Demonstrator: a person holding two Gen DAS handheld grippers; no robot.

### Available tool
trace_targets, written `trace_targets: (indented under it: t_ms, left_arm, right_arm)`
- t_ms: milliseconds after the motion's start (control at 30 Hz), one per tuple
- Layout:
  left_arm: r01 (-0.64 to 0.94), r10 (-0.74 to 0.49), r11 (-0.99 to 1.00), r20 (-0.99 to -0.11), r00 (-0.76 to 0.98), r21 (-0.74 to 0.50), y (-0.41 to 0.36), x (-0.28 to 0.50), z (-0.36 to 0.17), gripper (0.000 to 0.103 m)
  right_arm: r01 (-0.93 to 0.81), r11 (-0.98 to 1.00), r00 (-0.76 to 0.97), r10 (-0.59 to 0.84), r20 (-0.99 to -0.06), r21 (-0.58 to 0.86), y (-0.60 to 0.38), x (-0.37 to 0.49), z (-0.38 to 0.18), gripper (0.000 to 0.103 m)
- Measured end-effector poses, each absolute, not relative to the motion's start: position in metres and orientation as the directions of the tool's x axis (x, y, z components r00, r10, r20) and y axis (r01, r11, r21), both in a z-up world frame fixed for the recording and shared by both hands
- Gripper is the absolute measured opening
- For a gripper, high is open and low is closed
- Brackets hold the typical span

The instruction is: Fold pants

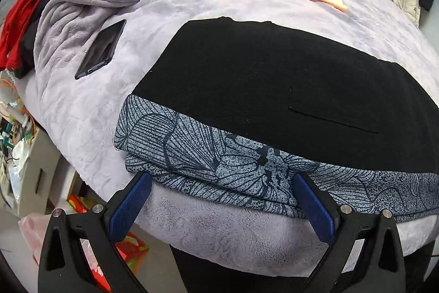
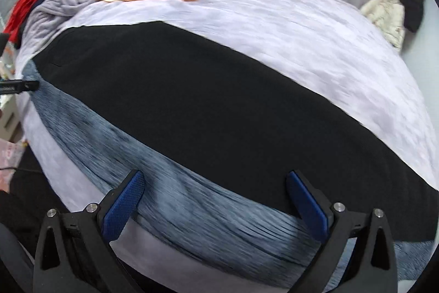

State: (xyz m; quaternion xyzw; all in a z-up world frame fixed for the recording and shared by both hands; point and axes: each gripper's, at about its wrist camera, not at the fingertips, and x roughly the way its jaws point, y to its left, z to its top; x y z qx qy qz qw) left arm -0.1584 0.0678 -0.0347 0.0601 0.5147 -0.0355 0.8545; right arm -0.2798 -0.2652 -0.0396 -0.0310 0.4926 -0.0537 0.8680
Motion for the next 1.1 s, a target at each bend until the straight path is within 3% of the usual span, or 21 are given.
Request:
trace_targets:
  t_ms: [233,367,633,733,867,1033,1100]
  left_arm:
    - [0.135,0.044,0.984,-0.894,0.446,0.116,0.064,-0.159,-0.035,0.103]
    - [0.116,0.055,0.987,-0.902,0.429,0.115,0.065,-0.154,-0.036,0.103]
    - [0.072,0.173,0.971,-0.878,0.445,0.228,0.045,-0.159,-0.018,0.103]
    - [0.148,0.062,0.977,-0.87,0.488,0.152,0.012,-0.173,0.006,0.103]
    - [0.356,-0.113,0.932,-0.877,0.467,0.069,-0.077,-0.191,0.017,0.103]
    - [0.613,-0.336,0.785,-0.894,0.296,-0.092,-0.213,-0.223,0.007,0.103]
    - [0.656,-0.337,0.746,-0.913,0.228,-0.112,-0.258,-0.231,-0.008,0.103]
  right_arm:
    - [0.266,0.958,0.482,-0.23,-0.845,-0.109,-0.346,-0.329,-0.038,0.103]
    - [0.361,0.916,0.456,-0.338,-0.823,-0.177,-0.393,-0.361,-0.036,0.103]
    - [0.501,0.817,0.347,-0.493,-0.798,-0.287,-0.468,-0.418,-0.022,0.103]
    - [0.602,0.793,0.432,-0.421,-0.797,-0.093,-0.476,-0.448,-0.004,0.103]
    - [0.585,0.807,0.525,-0.298,-0.797,0.083,-0.461,-0.465,-0.011,0.103]
    - [0.546,0.799,0.633,-0.196,-0.749,0.252,-0.457,-0.462,-0.033,0.102]
    - [0.531,0.795,0.658,-0.167,-0.734,0.294,-0.459,-0.451,-0.043,0.101]
